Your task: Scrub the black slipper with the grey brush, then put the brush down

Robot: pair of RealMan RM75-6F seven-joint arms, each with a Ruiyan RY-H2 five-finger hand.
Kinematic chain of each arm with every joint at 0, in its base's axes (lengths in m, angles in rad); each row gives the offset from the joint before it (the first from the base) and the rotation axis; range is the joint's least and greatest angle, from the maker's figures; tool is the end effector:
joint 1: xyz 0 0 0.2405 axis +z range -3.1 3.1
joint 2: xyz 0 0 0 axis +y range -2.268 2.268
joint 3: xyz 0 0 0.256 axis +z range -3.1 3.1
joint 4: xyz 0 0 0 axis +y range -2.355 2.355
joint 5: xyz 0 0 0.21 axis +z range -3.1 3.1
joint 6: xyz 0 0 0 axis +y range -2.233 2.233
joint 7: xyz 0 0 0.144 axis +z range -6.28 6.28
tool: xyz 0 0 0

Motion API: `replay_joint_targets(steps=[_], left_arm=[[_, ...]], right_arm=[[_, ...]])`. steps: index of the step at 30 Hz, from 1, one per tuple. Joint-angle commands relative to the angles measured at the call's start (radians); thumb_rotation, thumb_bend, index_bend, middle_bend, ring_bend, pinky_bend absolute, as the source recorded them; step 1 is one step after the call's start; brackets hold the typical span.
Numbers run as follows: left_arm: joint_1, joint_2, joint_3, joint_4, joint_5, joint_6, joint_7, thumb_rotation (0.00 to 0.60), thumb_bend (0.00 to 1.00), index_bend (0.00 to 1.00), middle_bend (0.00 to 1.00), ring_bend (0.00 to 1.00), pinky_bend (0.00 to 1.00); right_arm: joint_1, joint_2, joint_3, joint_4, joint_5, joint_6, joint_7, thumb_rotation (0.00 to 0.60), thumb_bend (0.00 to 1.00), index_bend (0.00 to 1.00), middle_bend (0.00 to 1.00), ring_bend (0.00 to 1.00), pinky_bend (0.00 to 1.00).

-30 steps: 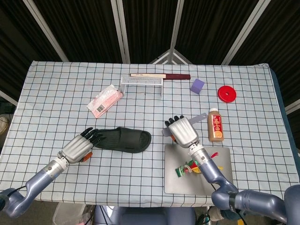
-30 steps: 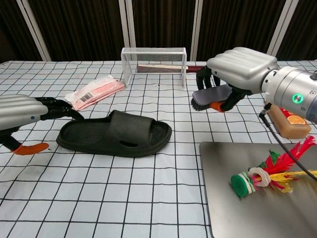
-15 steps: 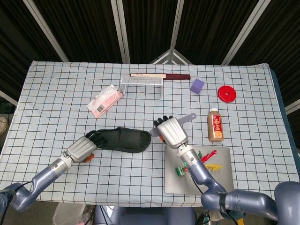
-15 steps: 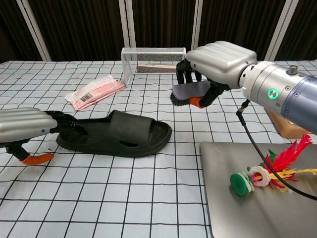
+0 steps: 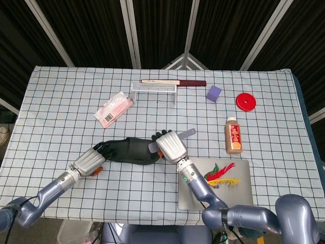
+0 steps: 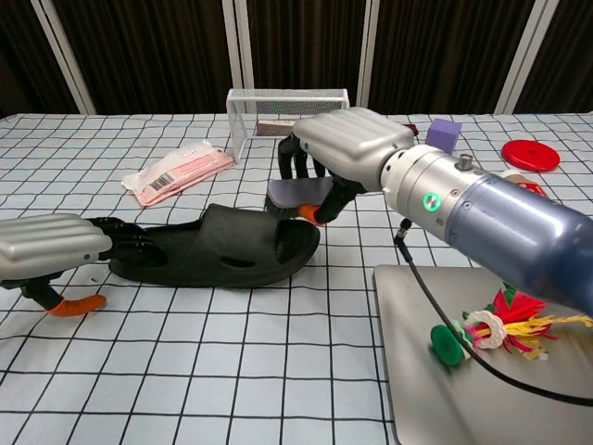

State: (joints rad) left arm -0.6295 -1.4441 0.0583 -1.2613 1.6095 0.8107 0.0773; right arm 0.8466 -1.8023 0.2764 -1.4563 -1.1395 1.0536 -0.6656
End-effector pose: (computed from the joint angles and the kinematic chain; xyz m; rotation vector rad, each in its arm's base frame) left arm -0.2573 0.2949 -0.0147 -2.2663 -0.7441 -0.5647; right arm -0.0462 -0.3300 -0.0633 1.9205 -0.6760 1.0644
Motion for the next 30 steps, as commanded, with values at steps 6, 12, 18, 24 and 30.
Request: replay_joint_targets(steps=[6, 12, 18, 24, 30], left_arm=[[-0.006, -0.012, 0.013, 0.018, 0.006, 0.009, -0.008, 0.600, 0.63, 0.10, 0.11, 0.02, 0.00], [-0.012, -0.022, 0.023, 0.031, 0.008, 0.006, -0.019, 0.600, 0.63, 0.10, 0.11, 0.02, 0.00], [-0.018, -0.035, 0.032, 0.039, 0.012, 0.006, -0.035, 0.600, 0.63, 0.10, 0.11, 0.02, 0.00], [-0.031, -0.048, 0.038, 0.039, 0.015, -0.009, -0.041, 0.600, 0.63, 0.10, 0.11, 0.02, 0.00], [-0.033, -0.061, 0.050, 0.039, 0.012, -0.018, -0.032, 0.600, 0.63, 0.10, 0.11, 0.02, 0.00]], right_arm=[[0.044, -0.092, 0.000, 0.066, 0.007, 0.004, -0.032, 0.600, 0.61, 0.76, 0.64, 0.47, 0.57], [0.059, -0.139, -0.019, 0.100, 0.001, 0.013, -0.071, 0.600, 0.61, 0.76, 0.64, 0.47, 0.57], [0.072, -0.173, -0.043, 0.144, -0.047, 0.043, -0.109, 0.600, 0.62, 0.76, 0.64, 0.47, 0.57], [0.078, -0.195, -0.039, 0.168, -0.060, 0.054, -0.114, 0.600, 0.62, 0.76, 0.64, 0.47, 0.57], [0.084, -0.208, -0.051, 0.211, -0.098, 0.076, -0.138, 0.600, 0.62, 0.76, 0.64, 0.47, 0.57]])
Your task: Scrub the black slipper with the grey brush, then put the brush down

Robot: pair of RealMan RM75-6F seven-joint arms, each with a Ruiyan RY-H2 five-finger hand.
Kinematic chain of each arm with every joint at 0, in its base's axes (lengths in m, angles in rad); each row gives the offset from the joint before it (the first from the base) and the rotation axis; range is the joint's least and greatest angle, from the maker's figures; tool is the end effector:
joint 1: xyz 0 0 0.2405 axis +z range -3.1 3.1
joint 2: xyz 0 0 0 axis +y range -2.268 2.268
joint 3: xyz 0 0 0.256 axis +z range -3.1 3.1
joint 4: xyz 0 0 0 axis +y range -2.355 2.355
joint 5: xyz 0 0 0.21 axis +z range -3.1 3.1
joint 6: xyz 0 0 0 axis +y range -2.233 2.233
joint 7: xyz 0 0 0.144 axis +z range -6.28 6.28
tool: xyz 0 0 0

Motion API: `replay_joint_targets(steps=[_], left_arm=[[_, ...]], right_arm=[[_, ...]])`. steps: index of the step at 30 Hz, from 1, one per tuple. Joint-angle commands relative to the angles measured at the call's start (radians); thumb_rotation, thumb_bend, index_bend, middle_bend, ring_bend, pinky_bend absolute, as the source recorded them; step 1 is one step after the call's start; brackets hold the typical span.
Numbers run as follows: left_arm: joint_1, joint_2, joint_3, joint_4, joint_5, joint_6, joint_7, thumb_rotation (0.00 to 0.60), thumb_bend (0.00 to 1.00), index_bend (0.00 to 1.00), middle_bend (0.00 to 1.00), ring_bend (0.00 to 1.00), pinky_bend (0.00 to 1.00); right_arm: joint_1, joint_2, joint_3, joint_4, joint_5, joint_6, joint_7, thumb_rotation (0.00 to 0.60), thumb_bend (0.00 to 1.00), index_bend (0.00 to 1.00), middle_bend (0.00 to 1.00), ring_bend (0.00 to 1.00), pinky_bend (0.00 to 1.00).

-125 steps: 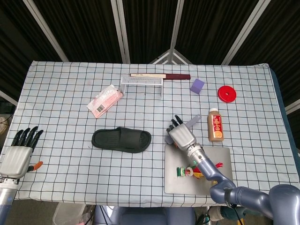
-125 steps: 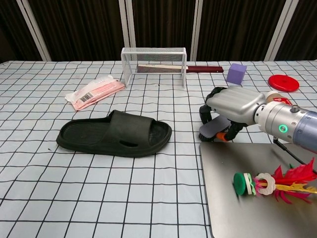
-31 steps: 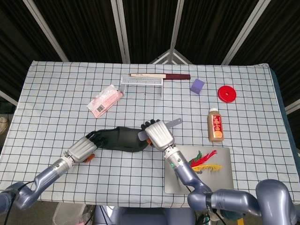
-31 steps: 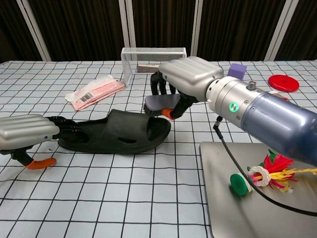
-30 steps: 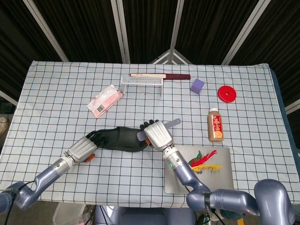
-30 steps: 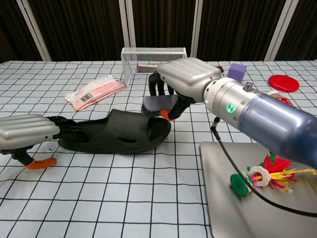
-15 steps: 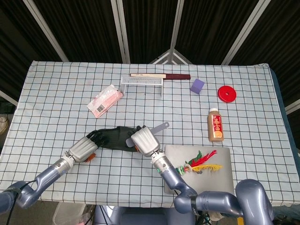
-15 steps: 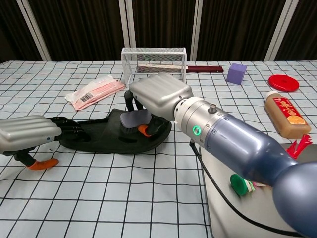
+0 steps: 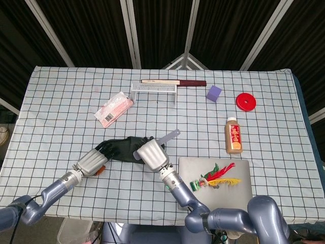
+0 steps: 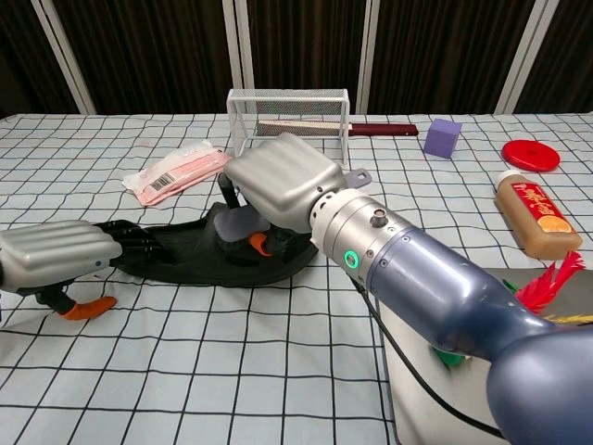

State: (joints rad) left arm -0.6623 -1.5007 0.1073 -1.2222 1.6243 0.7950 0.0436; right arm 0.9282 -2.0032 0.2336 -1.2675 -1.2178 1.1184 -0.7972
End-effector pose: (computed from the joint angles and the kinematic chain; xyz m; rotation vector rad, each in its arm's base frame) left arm -0.2542 0.2877 -0.0371 -2.3406 -0.7576 -0.5472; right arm -0.0132 -0.3103 -0.1116 1.9629 -0.4148 1.0448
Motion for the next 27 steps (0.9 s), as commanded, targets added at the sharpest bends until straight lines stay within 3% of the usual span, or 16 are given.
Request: replay_joint_targets(steps=[1, 17, 27], left_arm=[[0.000, -0.005, 0.001, -0.001, -0.006, -0.003, 0.001, 0.600, 0.63, 0.10, 0.11, 0.02, 0.00], [-0.008, -0.008, 0.008, -0.020, -0.023, -0.011, 0.040, 0.600, 0.63, 0.10, 0.11, 0.02, 0.00], [-0.015, -0.006, -0.002, -0.037, -0.044, -0.018, 0.062, 0.600, 0.63, 0.10, 0.11, 0.02, 0.00]], right_arm=[[0.001, -0.010, -0.011, 0.032, -0.024, 0.014, -0.002, 0.600, 0.62, 0.76, 0.64, 0.47, 0.57], [0.002, -0.040, 0.007, 0.150, -0.015, -0.024, 0.048, 0.600, 0.62, 0.76, 0.64, 0.47, 0.57], [-0.001, -0.042, 0.010, 0.133, -0.009, -0.031, 0.033, 0.600, 0.62, 0.76, 0.64, 0.47, 0.57]])
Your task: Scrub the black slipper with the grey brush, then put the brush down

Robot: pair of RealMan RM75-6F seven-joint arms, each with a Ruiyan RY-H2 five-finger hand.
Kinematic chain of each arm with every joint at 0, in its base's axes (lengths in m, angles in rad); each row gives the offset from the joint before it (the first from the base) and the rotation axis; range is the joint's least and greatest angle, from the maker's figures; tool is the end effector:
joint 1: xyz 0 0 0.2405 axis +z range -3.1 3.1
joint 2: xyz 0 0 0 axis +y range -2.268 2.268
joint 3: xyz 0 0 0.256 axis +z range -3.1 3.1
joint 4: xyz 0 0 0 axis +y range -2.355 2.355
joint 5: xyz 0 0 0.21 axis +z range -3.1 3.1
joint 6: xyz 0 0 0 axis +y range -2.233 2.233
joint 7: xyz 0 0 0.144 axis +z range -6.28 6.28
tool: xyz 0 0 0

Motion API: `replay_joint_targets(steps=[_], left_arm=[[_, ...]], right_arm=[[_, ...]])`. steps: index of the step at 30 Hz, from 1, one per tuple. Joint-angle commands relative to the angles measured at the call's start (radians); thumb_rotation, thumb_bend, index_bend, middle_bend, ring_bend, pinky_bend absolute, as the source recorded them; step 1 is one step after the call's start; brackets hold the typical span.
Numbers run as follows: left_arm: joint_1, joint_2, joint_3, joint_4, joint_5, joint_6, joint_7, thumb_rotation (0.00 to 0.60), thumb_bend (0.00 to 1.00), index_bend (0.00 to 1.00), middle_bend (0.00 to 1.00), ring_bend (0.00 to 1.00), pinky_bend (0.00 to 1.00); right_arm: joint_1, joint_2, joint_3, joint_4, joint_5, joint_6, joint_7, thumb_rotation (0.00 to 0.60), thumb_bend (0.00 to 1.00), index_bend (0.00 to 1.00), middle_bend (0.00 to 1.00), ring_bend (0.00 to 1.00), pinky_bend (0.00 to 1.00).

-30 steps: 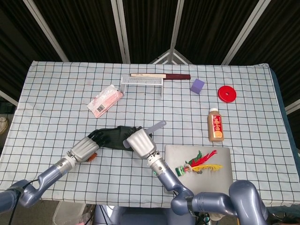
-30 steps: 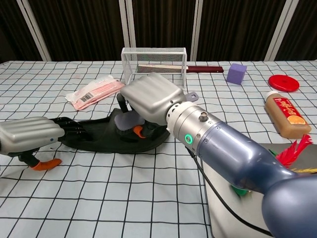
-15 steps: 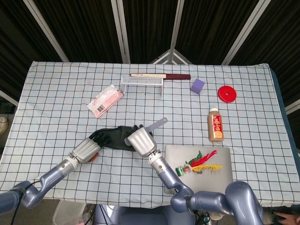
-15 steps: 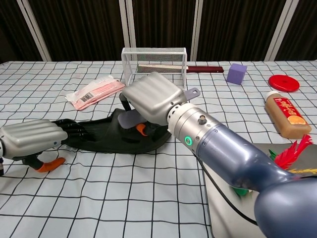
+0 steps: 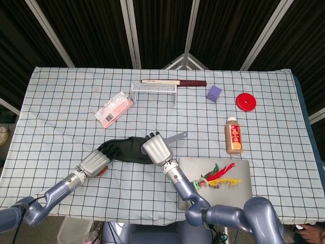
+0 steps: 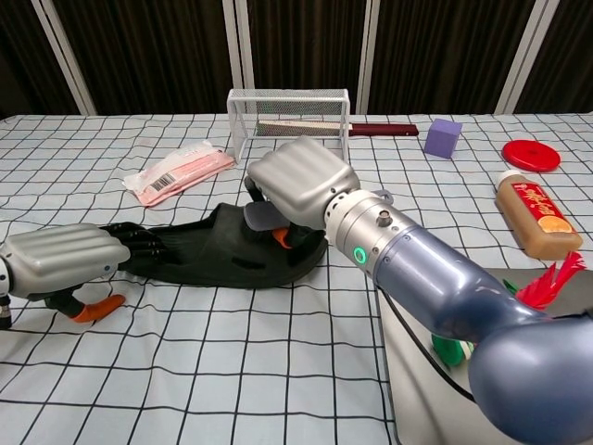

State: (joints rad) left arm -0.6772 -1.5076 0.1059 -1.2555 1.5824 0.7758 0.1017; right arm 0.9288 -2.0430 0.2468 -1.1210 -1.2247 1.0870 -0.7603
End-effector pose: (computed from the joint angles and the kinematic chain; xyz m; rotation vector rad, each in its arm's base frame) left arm -0.2457 0.2858 -0.0434 -2.3552 -0.7478 -0.5350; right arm -0.0303 -0.3288 -0.1215 1.9384 -0.3999 0.9733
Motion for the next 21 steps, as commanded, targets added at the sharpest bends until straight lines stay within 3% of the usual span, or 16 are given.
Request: replay_joint_targets(steps=[1, 14, 21], left_arm=[[0.000, 0.002, 0.000, -0.005, -0.003, 0.003, 0.005, 0.600, 0.63, 0.10, 0.11, 0.02, 0.00], [0.009, 0.006, 0.017, -0.005, 0.004, 0.019, 0.002, 0.600, 0.63, 0.10, 0.11, 0.02, 0.00], [0.007, 0.009, 0.021, -0.013, 0.007, 0.023, 0.004, 0.600, 0.63, 0.10, 0.11, 0.02, 0.00]], right_arm=[[-0.001, -0.003, -0.006, -0.021, -0.006, 0.001, -0.007, 0.600, 0.62, 0.76, 0.64, 0.47, 0.57], [-0.007, -0.020, -0.035, -0.103, -0.045, 0.029, -0.056, 0.600, 0.62, 0.76, 0.64, 0.47, 0.57], [-0.004, -0.028, -0.019, -0.086, -0.034, 0.020, -0.071, 0.600, 0.62, 0.76, 0.64, 0.47, 0.57]])
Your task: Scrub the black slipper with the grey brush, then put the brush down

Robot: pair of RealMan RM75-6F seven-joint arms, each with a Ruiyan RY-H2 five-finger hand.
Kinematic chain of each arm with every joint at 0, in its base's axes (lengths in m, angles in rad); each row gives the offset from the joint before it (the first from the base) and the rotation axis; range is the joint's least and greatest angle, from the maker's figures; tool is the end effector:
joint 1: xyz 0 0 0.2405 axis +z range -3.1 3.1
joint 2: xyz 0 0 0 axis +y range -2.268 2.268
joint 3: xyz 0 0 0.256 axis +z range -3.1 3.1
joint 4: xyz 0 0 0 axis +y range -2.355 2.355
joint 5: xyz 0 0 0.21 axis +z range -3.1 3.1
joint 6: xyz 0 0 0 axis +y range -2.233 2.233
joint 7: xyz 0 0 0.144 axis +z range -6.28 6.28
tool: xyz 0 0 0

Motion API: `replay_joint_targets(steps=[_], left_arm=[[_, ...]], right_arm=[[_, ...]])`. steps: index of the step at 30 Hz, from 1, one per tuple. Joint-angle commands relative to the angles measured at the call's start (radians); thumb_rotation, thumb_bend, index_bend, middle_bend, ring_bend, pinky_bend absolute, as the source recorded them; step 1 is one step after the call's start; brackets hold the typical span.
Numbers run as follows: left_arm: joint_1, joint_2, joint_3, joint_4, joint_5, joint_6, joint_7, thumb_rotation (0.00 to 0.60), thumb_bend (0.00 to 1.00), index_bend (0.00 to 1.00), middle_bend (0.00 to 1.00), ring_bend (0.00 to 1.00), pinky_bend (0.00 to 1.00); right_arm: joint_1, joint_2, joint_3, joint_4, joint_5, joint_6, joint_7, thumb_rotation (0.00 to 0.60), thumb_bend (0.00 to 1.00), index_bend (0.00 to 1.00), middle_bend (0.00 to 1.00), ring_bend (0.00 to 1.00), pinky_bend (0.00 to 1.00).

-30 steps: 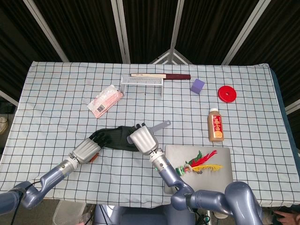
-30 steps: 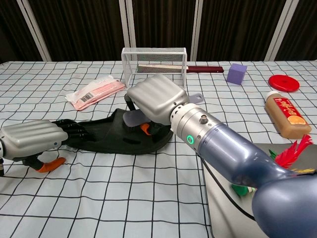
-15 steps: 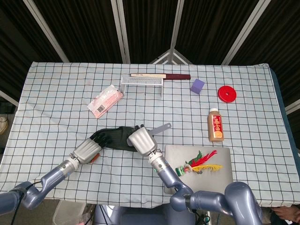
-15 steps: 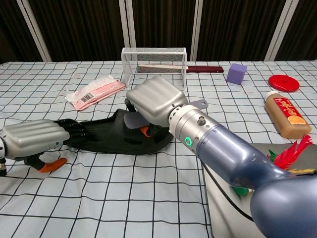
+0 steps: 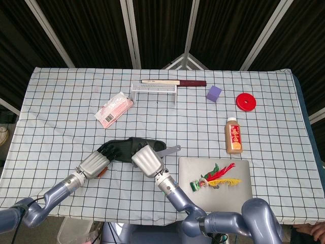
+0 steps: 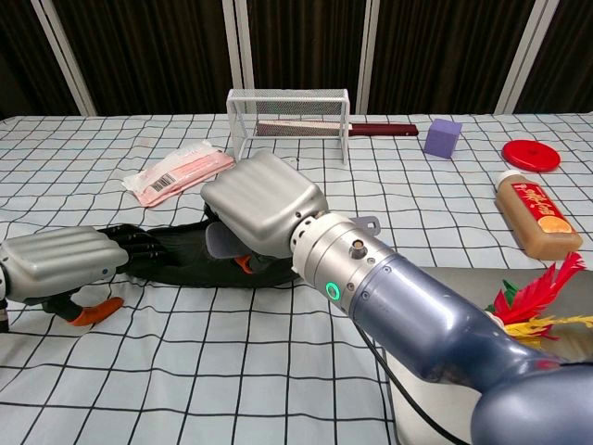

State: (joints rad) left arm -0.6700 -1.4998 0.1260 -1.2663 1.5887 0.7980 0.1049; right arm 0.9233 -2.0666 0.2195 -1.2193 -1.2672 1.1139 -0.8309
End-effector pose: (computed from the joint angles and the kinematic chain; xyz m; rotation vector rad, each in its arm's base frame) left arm -0.2483 0.2796 -0.0415 -2.3617 -0.7422 -0.5375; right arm -0.0063 -0.2957 -0.1288 1.9954 -0.3465 1.0412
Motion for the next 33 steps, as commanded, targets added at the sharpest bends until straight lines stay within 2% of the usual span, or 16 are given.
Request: replay_joint_targets(steps=[1, 7, 15, 33], left_arm=[[0.001, 0.002, 0.002, -0.004, 0.001, 0.002, 0.002, 0.600, 0.63, 0.10, 0.11, 0.02, 0.00], [0.002, 0.004, 0.006, -0.009, 0.001, 0.006, 0.006, 0.600, 0.63, 0.10, 0.11, 0.02, 0.00], [0.002, 0.002, 0.005, -0.007, -0.008, 0.003, 0.009, 0.600, 0.63, 0.10, 0.11, 0.02, 0.00], [-0.018, -0.002, -0.027, -0.027, -0.056, -0.028, 0.047, 0.600, 0.63, 0.10, 0.11, 0.02, 0.00]], right_arm=[[0.002, -0.007, 0.013, 0.021, 0.014, -0.011, 0.000, 0.600, 0.62, 0.76, 0.64, 0.47, 0.57], [0.012, -0.024, 0.032, 0.070, 0.028, -0.027, 0.007, 0.600, 0.62, 0.76, 0.64, 0.47, 0.57], [0.024, -0.044, 0.032, 0.145, 0.030, -0.044, -0.012, 0.600, 0.62, 0.76, 0.64, 0.47, 0.57], [0.057, -0.108, 0.051, 0.350, 0.064, -0.061, -0.152, 0.600, 0.63, 0.76, 0.64, 0.47, 0.57]])
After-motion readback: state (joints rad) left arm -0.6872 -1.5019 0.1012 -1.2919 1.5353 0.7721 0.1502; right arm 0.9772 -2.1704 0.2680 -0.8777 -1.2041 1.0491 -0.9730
